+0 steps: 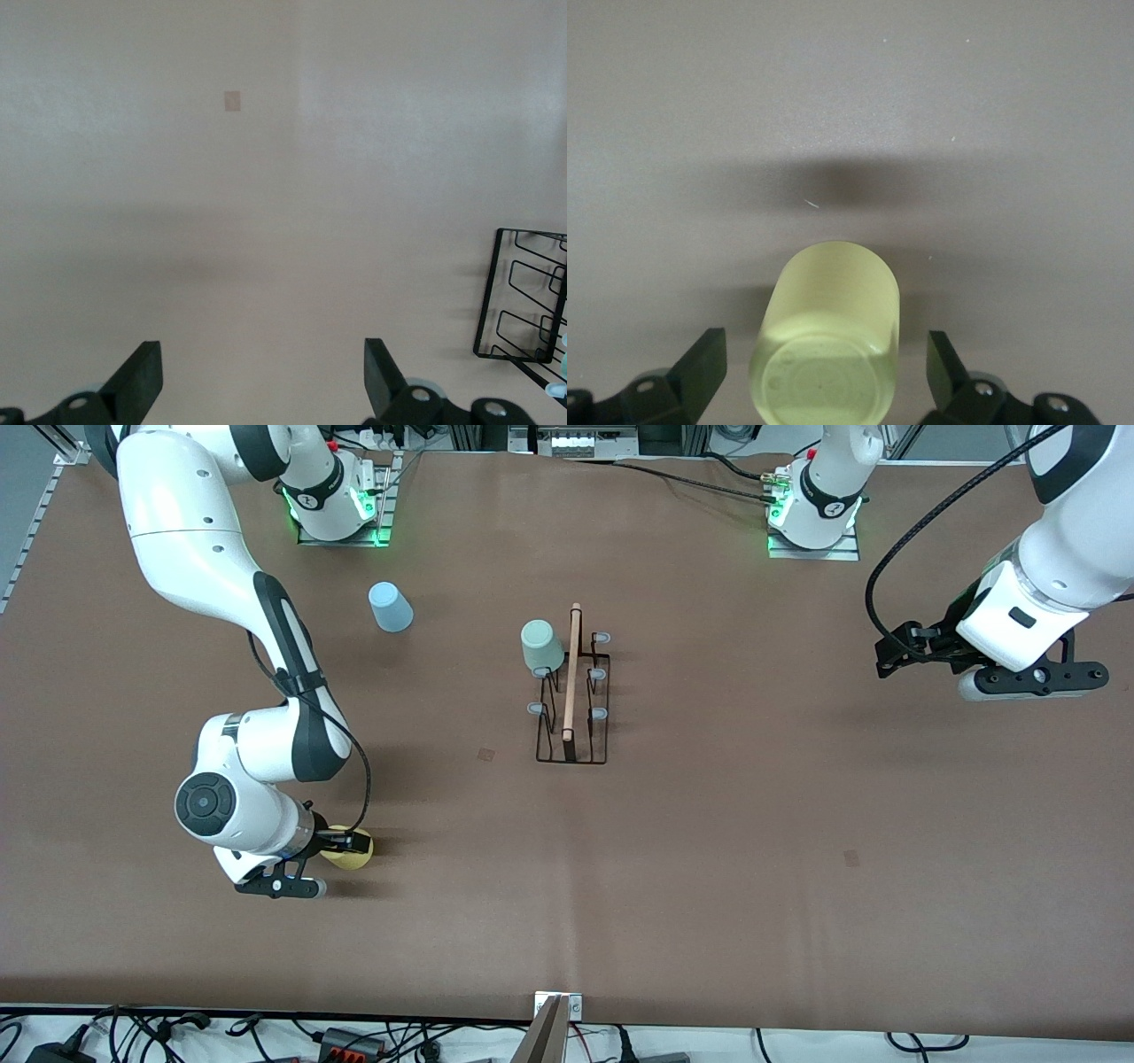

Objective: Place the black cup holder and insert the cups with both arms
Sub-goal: 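Move the right gripper to the yellow cup and grasp it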

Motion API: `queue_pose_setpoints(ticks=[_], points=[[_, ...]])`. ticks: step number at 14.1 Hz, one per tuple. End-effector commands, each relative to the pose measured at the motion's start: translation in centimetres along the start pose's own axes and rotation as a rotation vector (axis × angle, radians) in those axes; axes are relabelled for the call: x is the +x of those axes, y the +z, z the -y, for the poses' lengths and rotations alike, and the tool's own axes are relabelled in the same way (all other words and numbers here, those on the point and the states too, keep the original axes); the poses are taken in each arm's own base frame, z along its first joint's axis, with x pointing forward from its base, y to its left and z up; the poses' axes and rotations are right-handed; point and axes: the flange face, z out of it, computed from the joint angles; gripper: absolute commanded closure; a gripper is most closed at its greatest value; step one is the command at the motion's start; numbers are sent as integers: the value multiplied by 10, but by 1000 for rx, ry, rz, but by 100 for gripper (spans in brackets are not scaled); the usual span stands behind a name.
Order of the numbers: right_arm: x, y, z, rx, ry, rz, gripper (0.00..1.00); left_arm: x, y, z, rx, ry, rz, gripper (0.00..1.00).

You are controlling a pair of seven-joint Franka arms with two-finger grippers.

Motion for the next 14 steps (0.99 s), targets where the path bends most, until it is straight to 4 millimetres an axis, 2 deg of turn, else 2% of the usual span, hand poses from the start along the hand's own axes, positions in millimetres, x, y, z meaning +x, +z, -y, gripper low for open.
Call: queue_pose_setpoints(ticks=[1,4,5,6,8,10,12,13,14], points=[[5,-4,1,9,-31,-10,0,-2,-3,8,3,4,-4,0],[5,-4,4,7,-64,-11,50,-2,-9,4,1,2,-20,0],[5,-5,3,7,-77,-9,58,0,-16,1,4,8,-37,0],[5,-5,2,7,-89,-6,65,0,-14,3,-6,10,-30,0],[4,-12,3,8,-90,-1,71,-1,-15,-3,-14,19,-29,0],[-12,-52,29,7,-115,57,72,0,-13,3,-15,11,-26,0],[-29,-103,58,13,-152,72,72,3,-15,5,-11,8,-34,0],[-39,-128,83,23,-185,57,72,2,-12,8,-15,2,-22,0],[-51,-144,104,27,-200,53,72,1,-15,6,-11,5,-27,0]])
